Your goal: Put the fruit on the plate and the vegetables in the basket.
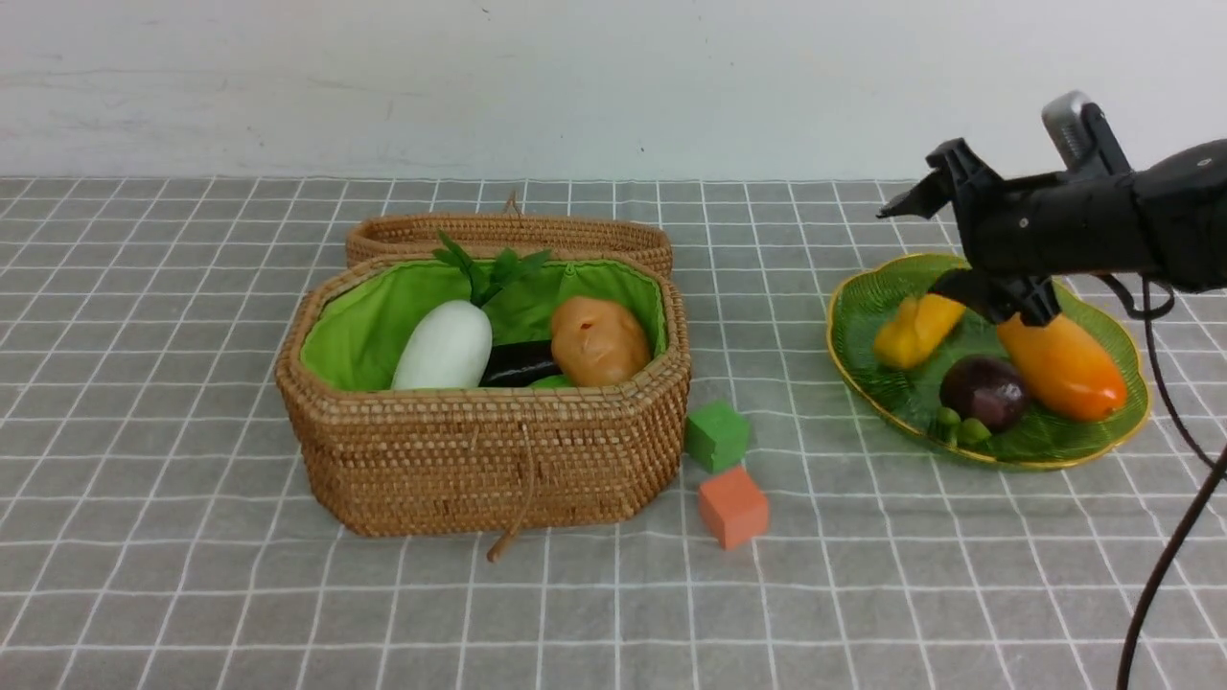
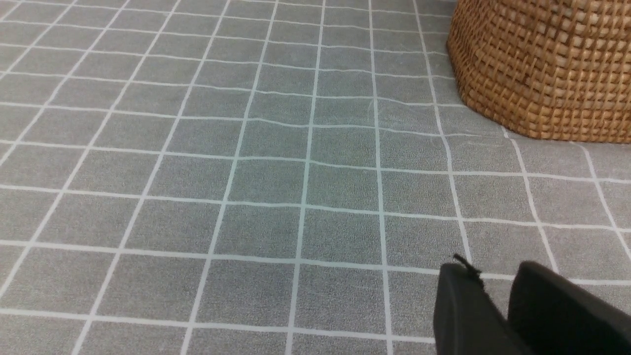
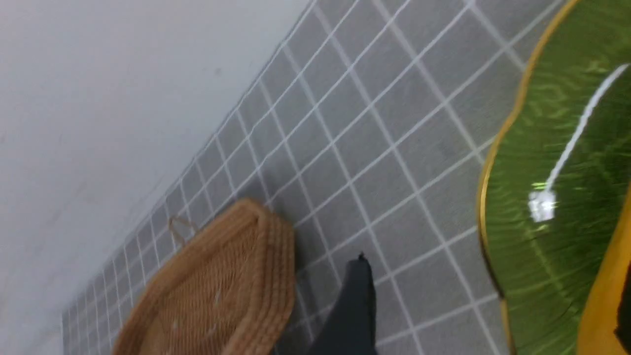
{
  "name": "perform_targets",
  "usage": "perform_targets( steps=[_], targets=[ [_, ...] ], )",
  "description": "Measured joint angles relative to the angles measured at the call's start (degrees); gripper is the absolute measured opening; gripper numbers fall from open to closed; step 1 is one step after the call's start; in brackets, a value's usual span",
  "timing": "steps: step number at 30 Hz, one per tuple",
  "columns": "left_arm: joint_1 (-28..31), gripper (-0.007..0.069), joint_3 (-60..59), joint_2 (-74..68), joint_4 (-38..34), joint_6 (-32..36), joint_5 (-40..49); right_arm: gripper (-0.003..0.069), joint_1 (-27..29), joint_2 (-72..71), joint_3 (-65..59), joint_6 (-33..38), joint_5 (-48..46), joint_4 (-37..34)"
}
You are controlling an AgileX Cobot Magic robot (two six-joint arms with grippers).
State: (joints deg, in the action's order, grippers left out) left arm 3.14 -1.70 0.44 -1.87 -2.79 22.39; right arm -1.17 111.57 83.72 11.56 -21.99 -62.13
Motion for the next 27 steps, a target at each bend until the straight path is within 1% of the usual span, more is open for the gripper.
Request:
perform_targets(
  steps=[1, 2, 3, 4, 6, 8, 10, 11, 12, 13, 14, 15, 16, 17, 20, 21, 24, 27],
  targets=[
    [0.00, 0.0150, 0.00, 0.00, 0.00, 0.00, 0.00, 0.0625, 0.00, -2.27, 0.00, 4.54, -2.25, 0.45],
    [0.00, 0.0150, 0.00, 0.00, 0.00, 0.00, 0.00, 0.0620, 0.00, -3.15, 0.00, 6.55, -3.21, 0.52],
    [0.00, 0.0150, 0.00, 0.00, 0.00, 0.00, 0.00, 0.0561, 0.00, -7.53, 0.00, 16.40, -8.85, 1.17],
    [0.00, 0.0150, 0.00, 0.00, 0.00, 0.00, 0.00, 0.0547, 0.00, -8.59, 0.00, 18.64, -10.41, 1.30],
    [0.00, 0.0150, 0.00, 0.00, 0.00, 0.00, 0.00, 0.0483, 0.00, -13.35, 0.00, 28.83, -20.19, 2.00],
    [0.00, 0.0153, 0.00, 0.00, 0.00, 0.00, 0.00, 0.0430, 0.00, -17.37, 0.00, 33.90, -28.36, 2.82],
    [0.00, 0.0155, 0.00, 0.00, 0.00, 0.00, 0.00, 0.0353, 0.00, -21.57, 0.00, 36.99, -38.90, 3.31],
    [0.00, 0.0155, 0.00, 0.00, 0.00, 0.00, 0.00, 0.0282, -0.08, -25.61, 0.00, 37.83, -45.27, 4.37],
    [0.00, 0.0155, 0.00, 0.00, 0.00, 0.00, 0.00, 0.0274, -0.07, -26.54, 0.00, 37.67, -45.97, 4.54],
    [0.00, 0.0158, 0.00, 0.00, 0.00, 0.00, 0.00, 0.0213, -0.07, -29.91, -0.22, 35.88, -47.54, 7.16],
    [0.00, 0.0158, 0.00, 0.00, 0.00, 0.00, 0.00, 0.0199, -0.07, -30.86, -0.23, 35.54, -47.65, 8.10],
    [0.00, 0.0160, 0.00, 0.00, 0.00, 0.00, 0.00, 0.0153, -0.07, -34.14, -0.57, 32.68, -48.40, 11.94],
    [0.00, 0.0162, 0.00, 0.00, 0.00, 0.00, 0.00, 0.0141, -0.07, -35.04, -0.69, 31.68, -48.57, 13.20],
    [0.00, 0.0163, 0.00, 0.00, 0.00, 0.00, 0.00, 0.0103, -0.07, -37.96, -0.79, 27.11, -49.22, 18.10],
    [0.00, 0.0165, 0.00, 0.00, 0.00, 0.00, 0.00, 0.0041, -0.07, -43.45, -1.16, 18.84, -49.79, 28.23],
    [0.00, 0.0165, 0.00, 0.00, 0.00, 0.00, 0.00, 0.0029, -0.07, -45.12, -1.16, 16.61, -49.91, 31.08],
    [0.00, 0.0167, 0.00, 0.00, 0.00, 0.00, 0.00, 0.0009, -0.02, -48.45, -1.16, 14.42, -50.16, 35.16],
    [0.00, 0.0173, 0.00, 0.00, 0.00, 0.00, 0.00, 0.0009, -0.02, -51.07, -1.16, 13.77, -50.44, 36.53]
  ],
)
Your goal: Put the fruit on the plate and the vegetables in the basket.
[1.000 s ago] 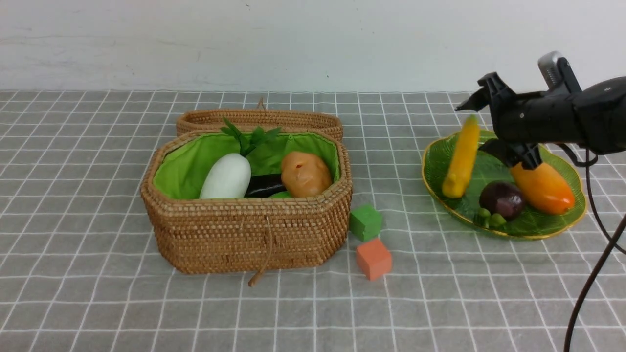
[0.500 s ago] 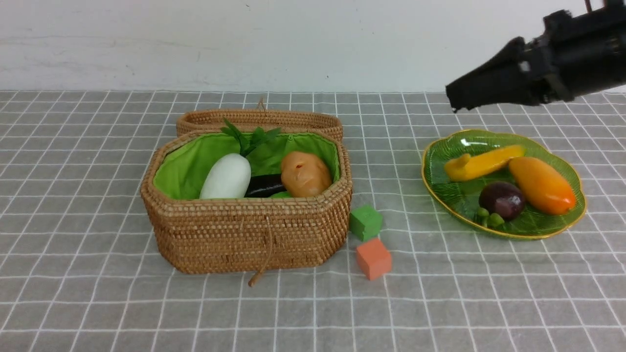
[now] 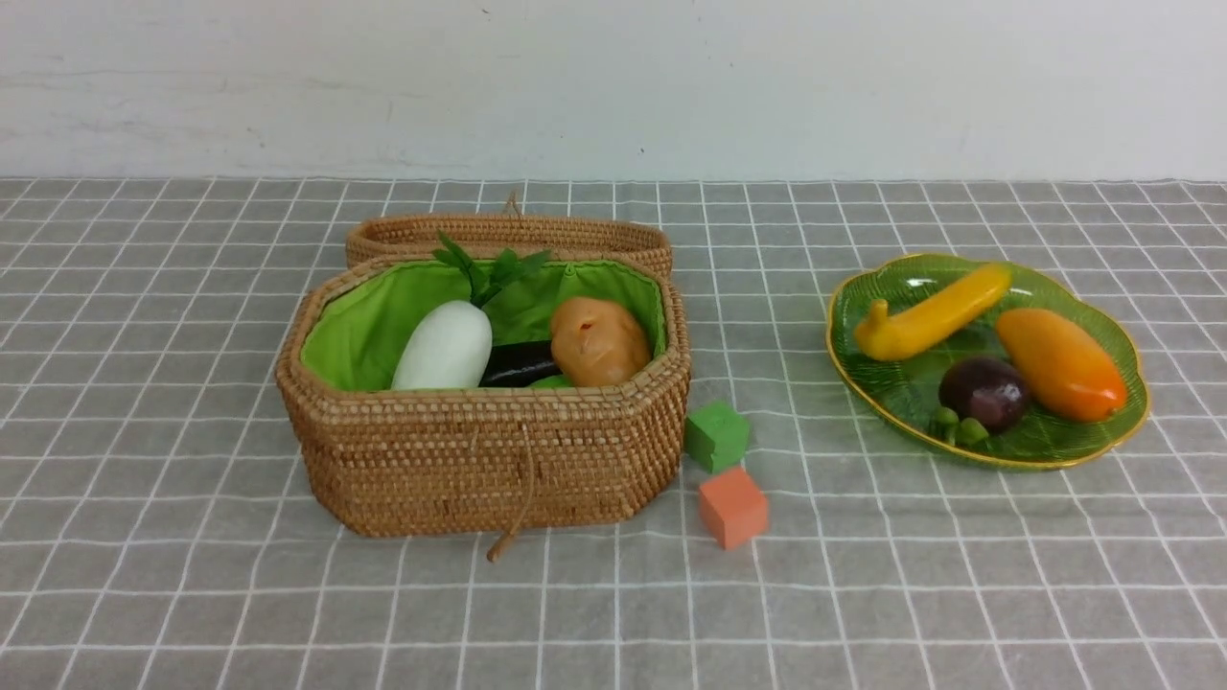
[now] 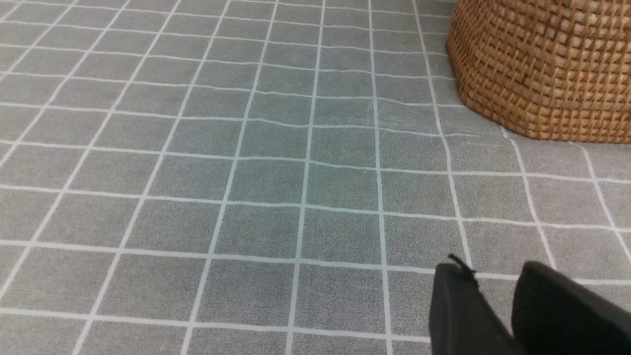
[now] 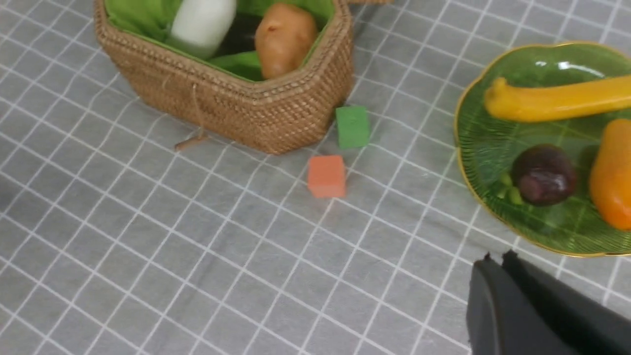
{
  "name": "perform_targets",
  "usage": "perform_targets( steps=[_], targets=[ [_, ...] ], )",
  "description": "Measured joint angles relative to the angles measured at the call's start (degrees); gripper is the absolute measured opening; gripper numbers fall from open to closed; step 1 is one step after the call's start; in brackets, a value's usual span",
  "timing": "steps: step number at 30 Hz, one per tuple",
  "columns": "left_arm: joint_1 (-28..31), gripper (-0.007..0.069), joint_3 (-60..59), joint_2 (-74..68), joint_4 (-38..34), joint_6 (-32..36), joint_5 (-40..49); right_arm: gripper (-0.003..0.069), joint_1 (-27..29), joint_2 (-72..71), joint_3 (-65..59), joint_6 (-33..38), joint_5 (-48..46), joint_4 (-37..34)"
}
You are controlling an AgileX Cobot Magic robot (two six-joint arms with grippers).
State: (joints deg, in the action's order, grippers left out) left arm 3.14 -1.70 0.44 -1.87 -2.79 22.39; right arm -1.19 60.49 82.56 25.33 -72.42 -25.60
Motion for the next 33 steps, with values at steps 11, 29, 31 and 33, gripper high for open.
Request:
perform_targets(
  steps=[11, 29, 31, 33],
  targets=[
    [0.00, 0.0185, 0.00, 0.00, 0.00, 0.00, 0.00, 0.0010, 1.43, -5.36, -0.02, -0.04, -0.12, 0.73],
    [0.00, 0.0206, 0.00, 0.00, 0.00, 0.00, 0.00, 0.0029, 2.85, -43.35, -49.43, -4.30, 40.50, 12.43],
    [0.00, 0.0208, 0.00, 0.00, 0.00, 0.00, 0.00, 0.0034, 2.85, -48.20, -59.86, -6.48, 45.37, 12.68],
    [0.00, 0.0209, 0.00, 0.00, 0.00, 0.00, 0.00, 0.0035, 2.85, -50.46, -64.29, -7.23, 47.32, 12.68]
  ],
)
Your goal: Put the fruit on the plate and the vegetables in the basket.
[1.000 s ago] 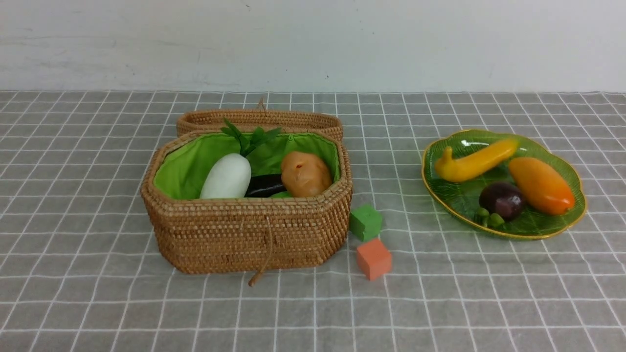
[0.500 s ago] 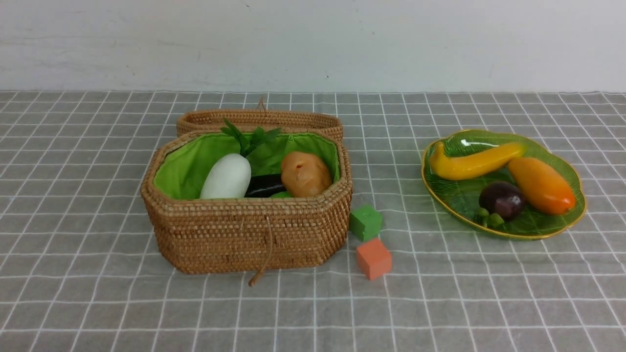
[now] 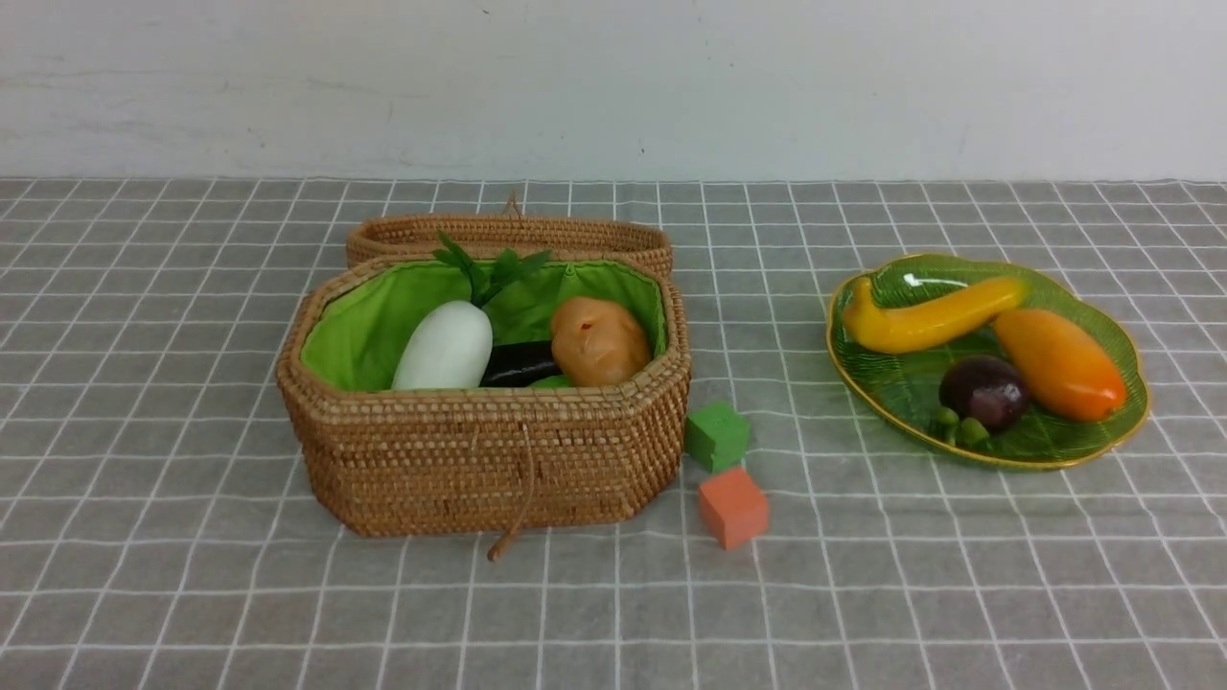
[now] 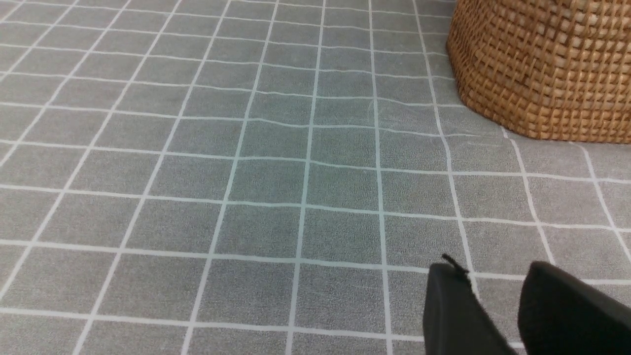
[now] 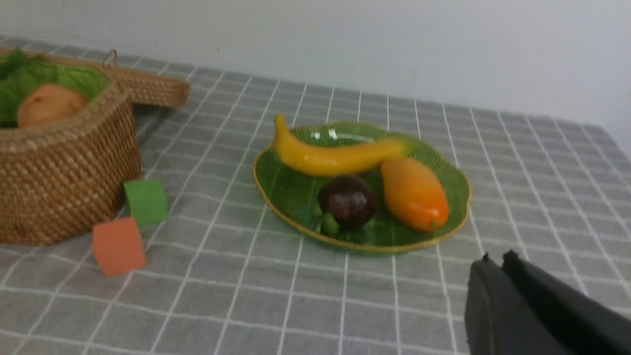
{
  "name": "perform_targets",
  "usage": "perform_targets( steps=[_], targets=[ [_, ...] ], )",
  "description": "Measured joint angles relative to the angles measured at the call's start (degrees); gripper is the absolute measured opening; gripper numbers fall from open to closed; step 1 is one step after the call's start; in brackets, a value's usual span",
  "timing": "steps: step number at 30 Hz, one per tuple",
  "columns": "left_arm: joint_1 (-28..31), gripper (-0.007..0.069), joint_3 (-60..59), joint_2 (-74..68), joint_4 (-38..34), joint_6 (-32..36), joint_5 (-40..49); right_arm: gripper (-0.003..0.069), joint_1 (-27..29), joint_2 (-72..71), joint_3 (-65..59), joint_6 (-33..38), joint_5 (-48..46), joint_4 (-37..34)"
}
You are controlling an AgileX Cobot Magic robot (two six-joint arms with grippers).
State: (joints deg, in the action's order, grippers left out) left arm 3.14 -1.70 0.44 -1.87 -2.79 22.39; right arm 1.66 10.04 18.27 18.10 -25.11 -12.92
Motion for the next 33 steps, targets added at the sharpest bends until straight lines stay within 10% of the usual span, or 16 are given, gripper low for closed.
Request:
perform_targets(
  steps=[5, 33],
  targets=[
    [0.00, 0.0215, 0.00, 0.00, 0.00, 0.00, 0.00, 0.0036, 0.00, -10.25, -18.64, -1.66, 4.27, 0.00],
    [0.00, 0.0228, 0.00, 0.00, 0.00, 0.00, 0.00, 0.0075, 0.00, -10.61, -19.22, -1.76, 2.47, 0.40]
  ],
)
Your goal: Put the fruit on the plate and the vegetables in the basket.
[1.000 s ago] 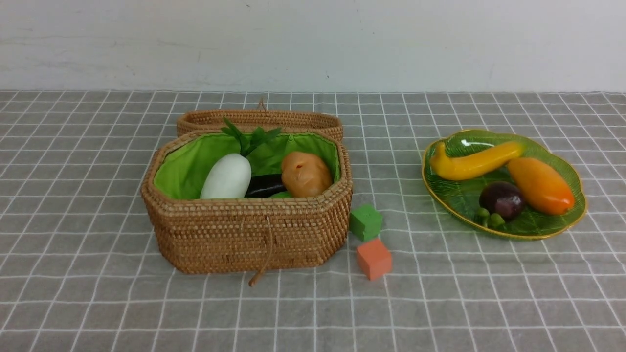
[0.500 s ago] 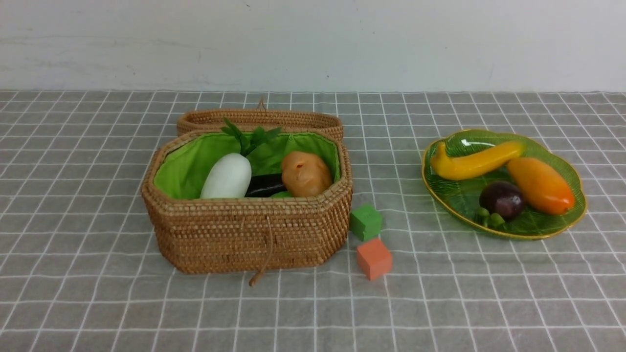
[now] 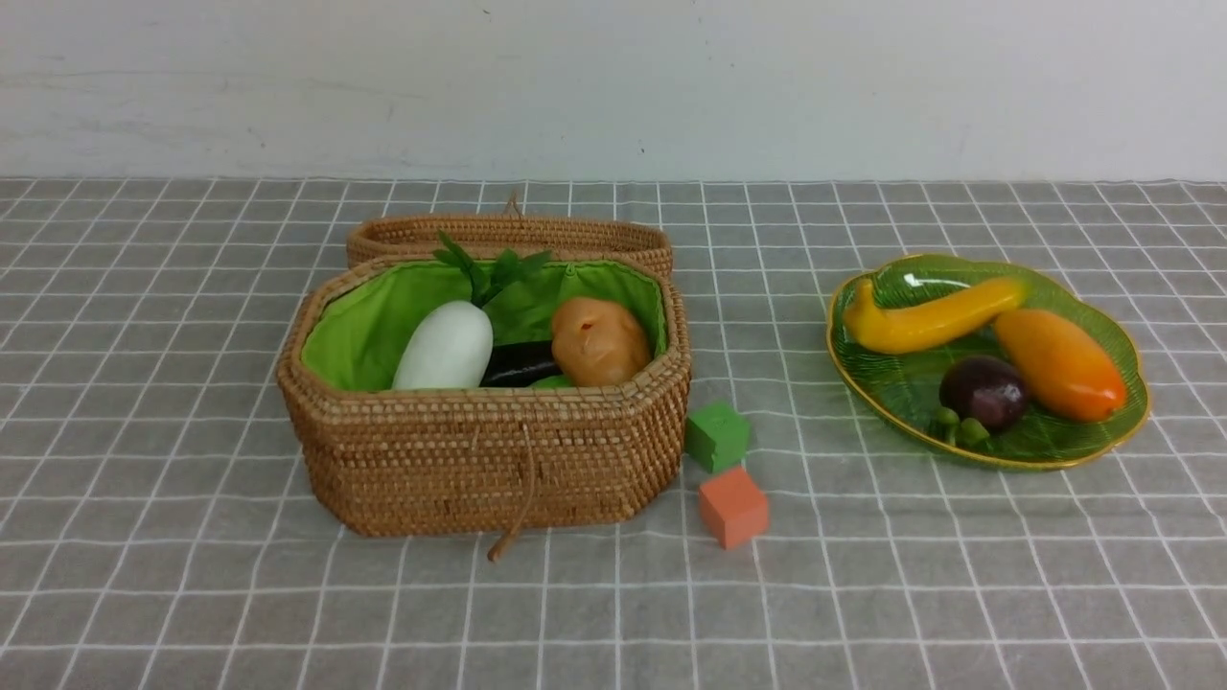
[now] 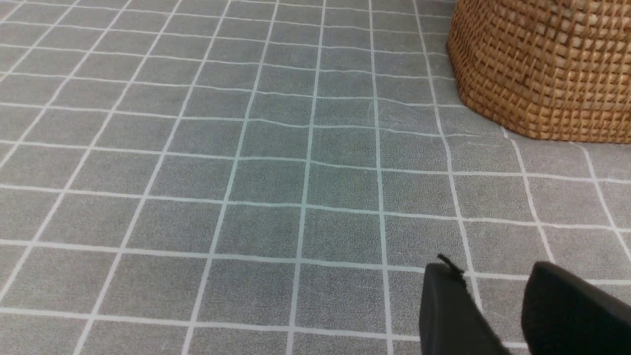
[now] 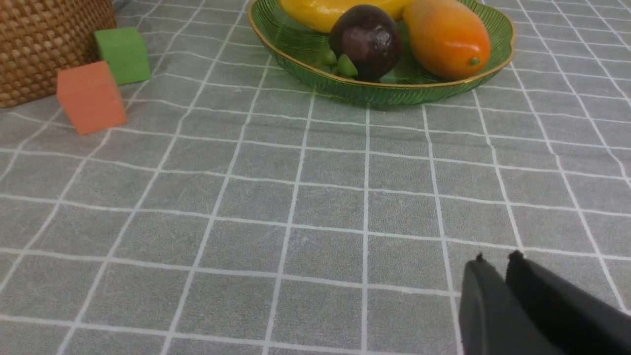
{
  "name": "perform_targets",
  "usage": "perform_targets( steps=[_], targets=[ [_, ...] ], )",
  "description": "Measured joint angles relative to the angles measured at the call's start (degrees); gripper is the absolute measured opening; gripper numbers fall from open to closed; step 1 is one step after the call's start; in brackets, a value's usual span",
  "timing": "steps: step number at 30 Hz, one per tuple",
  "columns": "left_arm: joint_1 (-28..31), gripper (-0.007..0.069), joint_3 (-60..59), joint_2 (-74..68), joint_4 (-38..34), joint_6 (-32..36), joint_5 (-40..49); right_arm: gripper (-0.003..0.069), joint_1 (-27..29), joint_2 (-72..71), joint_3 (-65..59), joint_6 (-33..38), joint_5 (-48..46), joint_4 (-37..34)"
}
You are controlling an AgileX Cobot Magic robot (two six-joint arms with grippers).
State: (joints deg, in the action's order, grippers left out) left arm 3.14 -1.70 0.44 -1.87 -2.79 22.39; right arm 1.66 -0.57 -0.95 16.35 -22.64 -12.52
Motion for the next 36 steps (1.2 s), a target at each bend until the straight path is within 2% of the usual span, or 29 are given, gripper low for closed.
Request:
perform_targets(
  steps=[36],
  targets=[
    [0.00, 0.0239, 0.00, 0.00, 0.00, 0.00, 0.00, 0.0123, 0.00, 0.00, 0.00, 0.00, 0.00, 0.00]
  ],
)
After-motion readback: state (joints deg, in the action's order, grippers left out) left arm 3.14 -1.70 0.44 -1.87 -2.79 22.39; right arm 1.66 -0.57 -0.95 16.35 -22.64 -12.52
